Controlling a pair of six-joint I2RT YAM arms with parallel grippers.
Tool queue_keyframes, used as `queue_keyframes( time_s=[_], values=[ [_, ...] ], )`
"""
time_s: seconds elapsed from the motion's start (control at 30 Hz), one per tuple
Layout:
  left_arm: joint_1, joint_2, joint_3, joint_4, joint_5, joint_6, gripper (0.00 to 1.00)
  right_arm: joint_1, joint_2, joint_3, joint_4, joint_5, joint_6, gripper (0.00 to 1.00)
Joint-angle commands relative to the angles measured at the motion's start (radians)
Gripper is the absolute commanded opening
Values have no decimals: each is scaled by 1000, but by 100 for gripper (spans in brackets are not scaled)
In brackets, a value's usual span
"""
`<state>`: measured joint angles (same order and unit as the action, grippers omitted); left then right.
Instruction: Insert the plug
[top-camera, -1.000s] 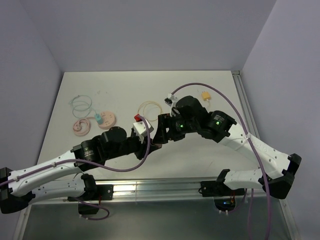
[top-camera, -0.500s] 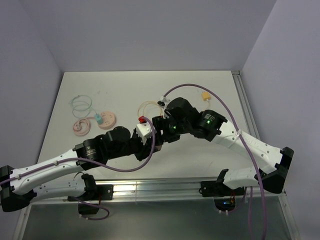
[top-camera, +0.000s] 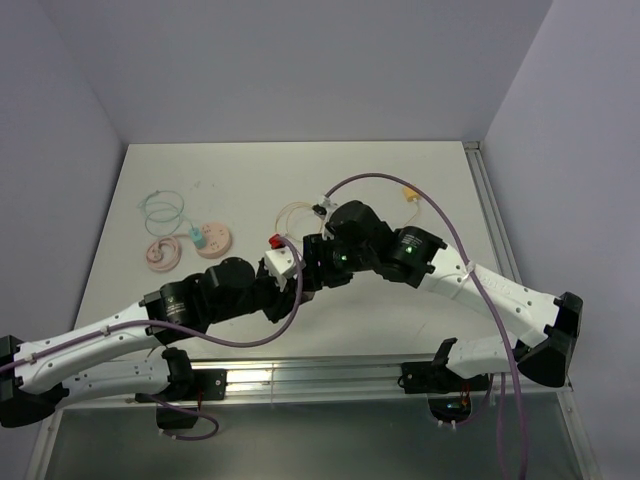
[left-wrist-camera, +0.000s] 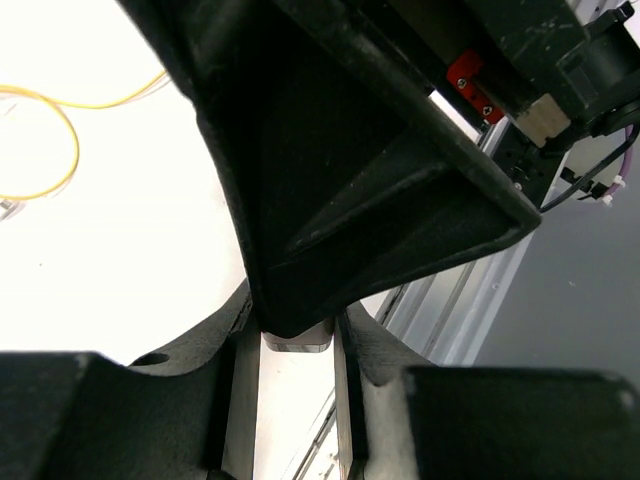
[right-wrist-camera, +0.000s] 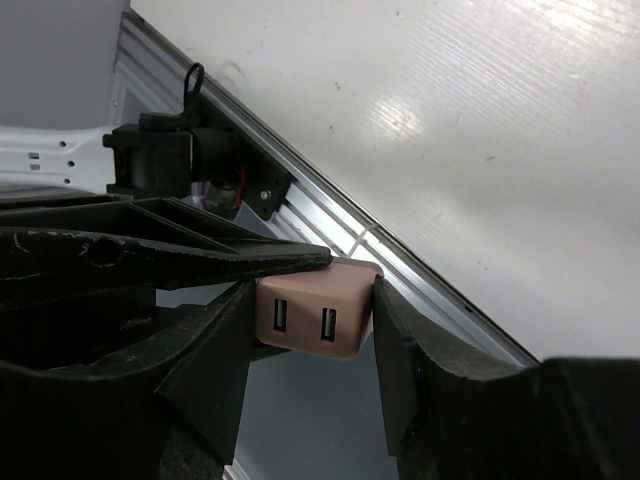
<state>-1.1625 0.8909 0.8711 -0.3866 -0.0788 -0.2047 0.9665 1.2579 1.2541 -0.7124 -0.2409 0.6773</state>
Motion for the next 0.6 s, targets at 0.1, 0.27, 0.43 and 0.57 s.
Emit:
queue_keyframes(
  time_s=[0.1, 0.27, 0.43, 0.57],
  values=[
    [1, -113, -21, 140, -59, -21, 0, 12, -18, -42, 30, 15, 33, 1],
    [1, -165, -69, 161, -68, -48, 0, 9, -57, -64, 76, 2, 44, 0],
    [1, -155, -61, 192, -49, -104, 0, 9, -83, -12, 52, 38, -16, 61],
    [1, -142, -44, 195, -50, -154, 0, -2, -133, 36, -2, 146, -67, 74]
  ],
)
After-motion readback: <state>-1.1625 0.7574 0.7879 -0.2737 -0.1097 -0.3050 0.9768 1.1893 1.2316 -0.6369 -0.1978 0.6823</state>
